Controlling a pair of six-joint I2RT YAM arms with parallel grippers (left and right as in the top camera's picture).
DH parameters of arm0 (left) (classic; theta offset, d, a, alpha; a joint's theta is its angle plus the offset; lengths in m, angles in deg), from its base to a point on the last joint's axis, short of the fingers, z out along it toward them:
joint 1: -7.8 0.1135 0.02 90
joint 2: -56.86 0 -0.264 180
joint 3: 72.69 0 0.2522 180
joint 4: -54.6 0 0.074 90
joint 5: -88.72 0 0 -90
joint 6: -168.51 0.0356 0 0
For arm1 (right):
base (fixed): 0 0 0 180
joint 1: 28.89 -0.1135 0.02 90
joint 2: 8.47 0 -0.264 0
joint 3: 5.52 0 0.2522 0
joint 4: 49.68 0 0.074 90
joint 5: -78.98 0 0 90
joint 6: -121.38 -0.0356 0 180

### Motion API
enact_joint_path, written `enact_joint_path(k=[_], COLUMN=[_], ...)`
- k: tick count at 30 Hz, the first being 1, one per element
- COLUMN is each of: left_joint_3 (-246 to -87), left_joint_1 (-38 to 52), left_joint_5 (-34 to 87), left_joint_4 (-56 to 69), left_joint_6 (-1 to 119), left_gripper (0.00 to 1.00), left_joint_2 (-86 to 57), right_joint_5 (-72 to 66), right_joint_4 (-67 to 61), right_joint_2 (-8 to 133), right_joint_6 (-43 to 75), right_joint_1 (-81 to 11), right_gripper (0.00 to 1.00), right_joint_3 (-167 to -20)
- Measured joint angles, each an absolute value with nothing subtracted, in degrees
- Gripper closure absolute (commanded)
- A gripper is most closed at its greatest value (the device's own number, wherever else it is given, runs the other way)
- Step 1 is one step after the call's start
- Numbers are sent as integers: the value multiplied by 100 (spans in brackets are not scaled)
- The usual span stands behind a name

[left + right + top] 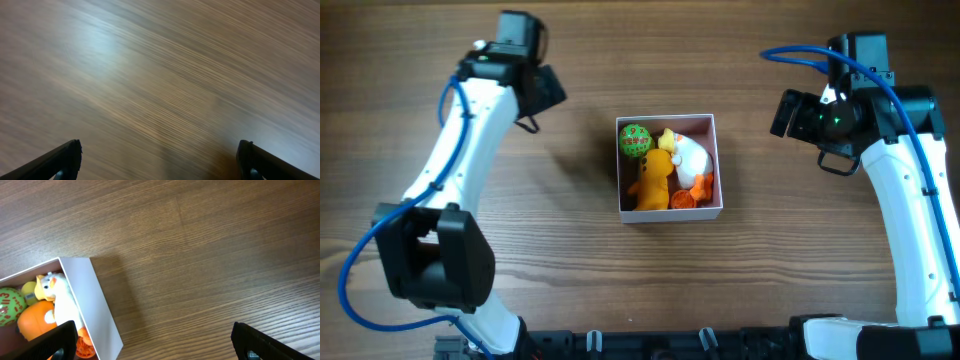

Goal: Pack container

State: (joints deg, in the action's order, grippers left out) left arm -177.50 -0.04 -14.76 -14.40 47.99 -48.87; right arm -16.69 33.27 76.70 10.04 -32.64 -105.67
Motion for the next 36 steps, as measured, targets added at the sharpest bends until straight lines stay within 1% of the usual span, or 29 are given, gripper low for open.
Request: enact_joint_path(k=[3,7,30,32,36], left_joint_3=[-17750,-17750,-17750,-17750,-17750], left_joint_1=[274,381,379,379,379], left_joint_5=[-1476,-1476,-1473,-1473,-1473], left_joint_4=[-1521,-1554,-1554,-1554,-1554], left_joint_6=[4801,4801,4801,4799,4801], left_gripper=[0,0,0,0,0], left_joint_2=[-4887,-4887,-4887,-4887,-4887], right_joint_5=[-1669,-1669,-1669,-1667,-1669], right_joint_4=[3327,3327,3198,3179,3176], right_joint_2=[7670,7670,7635,7425,6269], right_joint_6=[1004,1004,1004,1004,1004], right_joint_1=[-3264,-3264,-3264,-3264,-3284], right_gripper=[0,0,0,0,0], right_joint_3=[-10567,-10567,-10567,-10565,-10561])
